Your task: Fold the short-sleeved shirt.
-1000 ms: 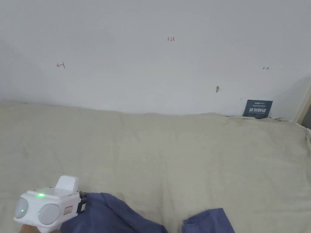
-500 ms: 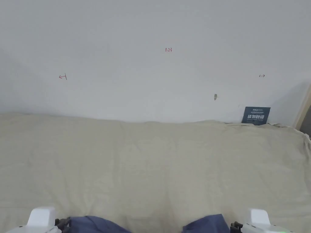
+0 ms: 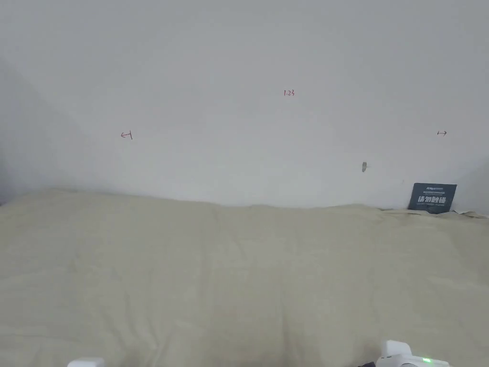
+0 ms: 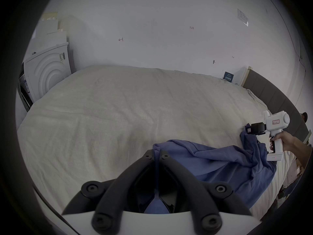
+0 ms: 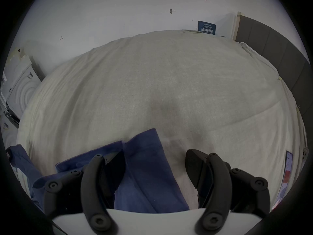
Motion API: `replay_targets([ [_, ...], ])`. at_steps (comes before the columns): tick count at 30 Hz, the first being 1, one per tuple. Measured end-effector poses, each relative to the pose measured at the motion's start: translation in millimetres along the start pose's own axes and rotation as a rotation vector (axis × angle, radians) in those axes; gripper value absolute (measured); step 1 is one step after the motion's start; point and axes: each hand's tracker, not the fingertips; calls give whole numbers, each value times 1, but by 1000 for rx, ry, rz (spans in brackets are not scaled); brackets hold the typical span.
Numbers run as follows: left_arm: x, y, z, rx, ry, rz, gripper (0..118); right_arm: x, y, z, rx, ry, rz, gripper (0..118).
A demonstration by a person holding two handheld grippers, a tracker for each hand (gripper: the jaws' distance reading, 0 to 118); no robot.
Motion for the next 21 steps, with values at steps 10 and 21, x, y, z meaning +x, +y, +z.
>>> replay_targets([
  [10, 10, -10, 1, -24, -1, -7, 0, 4, 17, -4, -7, 17, -103, 71],
  [21, 21, -11, 14, -23, 12, 11, 0, -2, 19, 17, 50, 9, -26, 2],
])
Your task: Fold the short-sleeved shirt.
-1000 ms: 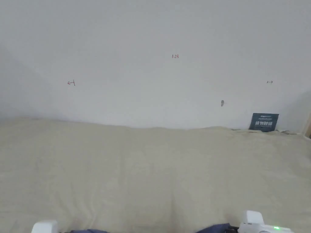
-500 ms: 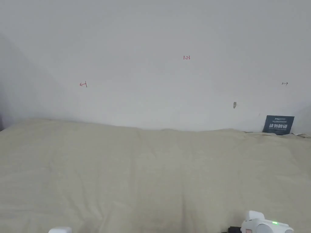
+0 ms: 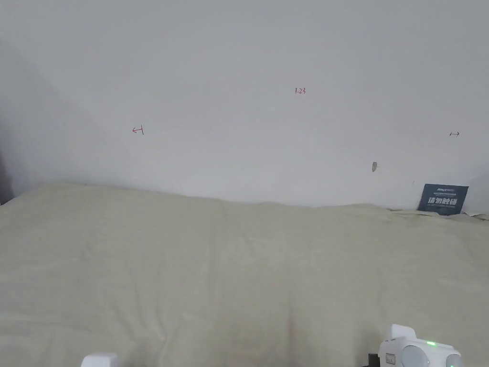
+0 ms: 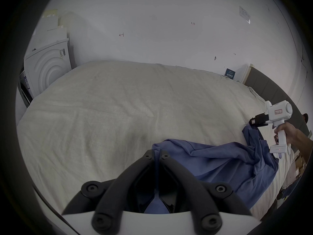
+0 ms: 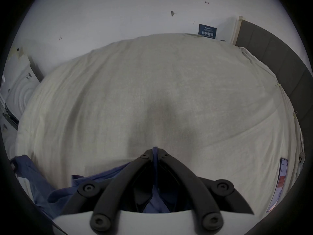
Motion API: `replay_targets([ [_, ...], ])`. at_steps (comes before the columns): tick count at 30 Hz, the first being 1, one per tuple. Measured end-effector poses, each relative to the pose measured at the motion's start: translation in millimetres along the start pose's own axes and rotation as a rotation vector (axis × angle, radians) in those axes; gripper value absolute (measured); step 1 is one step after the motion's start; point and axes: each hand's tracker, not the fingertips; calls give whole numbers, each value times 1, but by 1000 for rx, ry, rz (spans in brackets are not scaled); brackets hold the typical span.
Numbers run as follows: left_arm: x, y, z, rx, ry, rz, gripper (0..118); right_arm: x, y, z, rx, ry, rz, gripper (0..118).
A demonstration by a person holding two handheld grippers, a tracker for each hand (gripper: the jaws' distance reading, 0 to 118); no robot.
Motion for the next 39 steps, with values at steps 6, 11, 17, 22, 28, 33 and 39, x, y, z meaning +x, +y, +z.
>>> replay_targets([
  [6, -8, 16, 9, 40, -8, 12, 0, 11, -2, 58, 140, 91, -37, 1],
  [11, -10, 50, 41, 104, -9, 14, 0, 8, 4, 118, 280, 88, 1, 0],
  [17, -24, 97, 80, 208, 18, 4, 0, 1, 32, 189, 428, 84, 50, 0],
  [22, -42, 137, 114, 289, 52, 14, 0, -9, 61, 245, 556, 61, 80, 0],
  [28, -63, 182, 135, 341, 91, 22, 0, -21, 100, 277, 606, 10, 112, 0],
  [33, -69, 216, 138, 362, 123, 17, 0, -34, 129, 296, 647, -48, 125, 0],
  [39, -67, 238, 118, 355, 132, 11, 0, -45, 149, 301, 676, -80, 133, 0],
])
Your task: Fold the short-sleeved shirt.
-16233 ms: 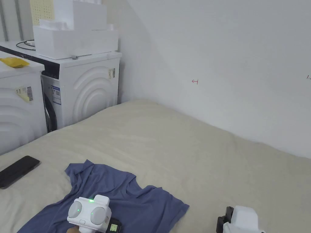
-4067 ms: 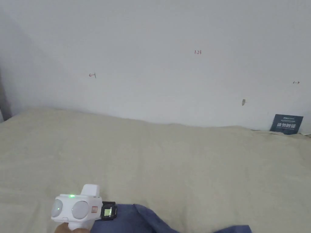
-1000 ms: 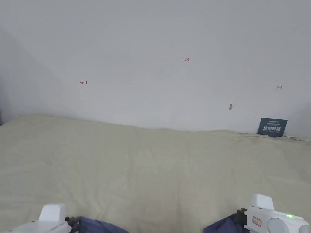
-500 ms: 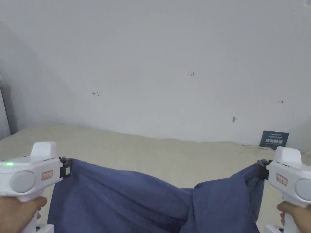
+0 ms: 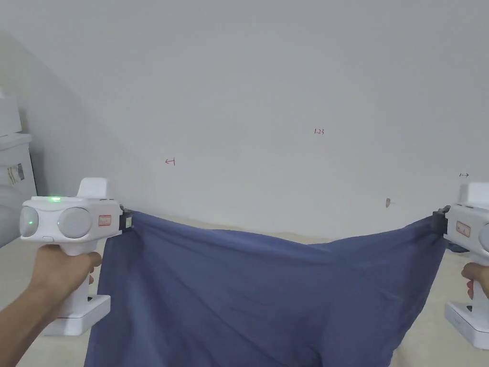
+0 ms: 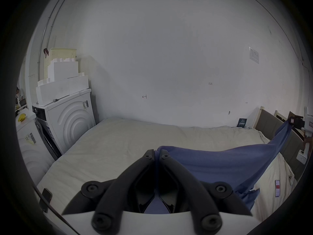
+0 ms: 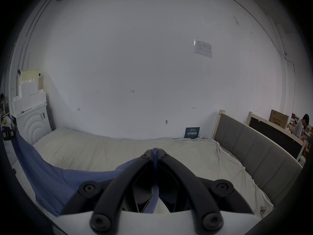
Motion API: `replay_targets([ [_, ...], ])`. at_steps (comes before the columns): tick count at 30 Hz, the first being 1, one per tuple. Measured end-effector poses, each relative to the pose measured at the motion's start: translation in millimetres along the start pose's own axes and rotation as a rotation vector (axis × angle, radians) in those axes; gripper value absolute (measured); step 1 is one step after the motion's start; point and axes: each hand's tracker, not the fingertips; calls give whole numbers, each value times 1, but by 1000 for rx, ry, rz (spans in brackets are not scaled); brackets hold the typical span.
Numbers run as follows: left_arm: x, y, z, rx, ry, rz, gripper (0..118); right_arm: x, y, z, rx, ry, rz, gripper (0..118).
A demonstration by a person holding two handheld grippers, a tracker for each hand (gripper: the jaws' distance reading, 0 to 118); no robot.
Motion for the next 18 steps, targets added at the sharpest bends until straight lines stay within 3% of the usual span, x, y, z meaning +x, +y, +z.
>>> replay_targets([
  [13, 11, 10, -52, -20, 17, -40, 0, 0, 21, -54, -25, -35, 19, 0],
  [18, 14, 29, -74, -14, 16, 8, 0, -4, 37, -79, -11, -42, 1, 0],
])
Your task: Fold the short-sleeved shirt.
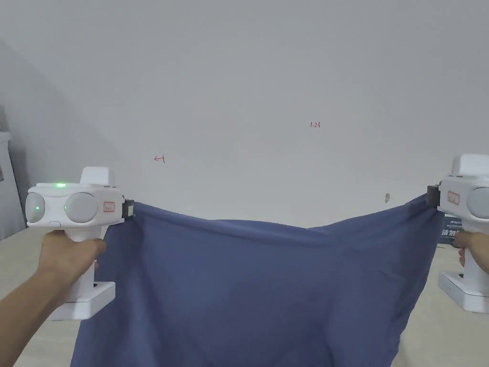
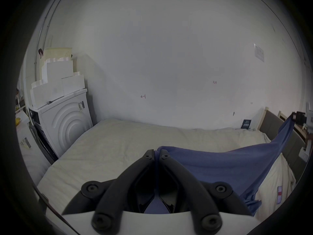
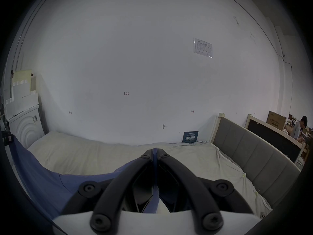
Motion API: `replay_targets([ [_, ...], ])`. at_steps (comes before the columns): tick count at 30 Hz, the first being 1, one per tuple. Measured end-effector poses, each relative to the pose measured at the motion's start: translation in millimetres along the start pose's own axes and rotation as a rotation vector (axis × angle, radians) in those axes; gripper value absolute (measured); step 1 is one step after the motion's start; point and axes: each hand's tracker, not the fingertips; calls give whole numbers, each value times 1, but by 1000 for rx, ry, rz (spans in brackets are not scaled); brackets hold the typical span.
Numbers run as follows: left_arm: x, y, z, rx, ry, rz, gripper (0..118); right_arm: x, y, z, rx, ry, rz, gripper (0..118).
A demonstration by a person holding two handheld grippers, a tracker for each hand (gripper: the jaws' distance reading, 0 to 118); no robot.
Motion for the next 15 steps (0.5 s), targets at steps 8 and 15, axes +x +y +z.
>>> replay_targets([
  [8, 14, 44, -11, 72, 9, -18, 0, -5, 55, -12, 78, -14, 16, 0],
  [15, 16, 49, -6, 101, 15, -4, 0, -5, 70, -1, 115, -24, 32, 0],
])
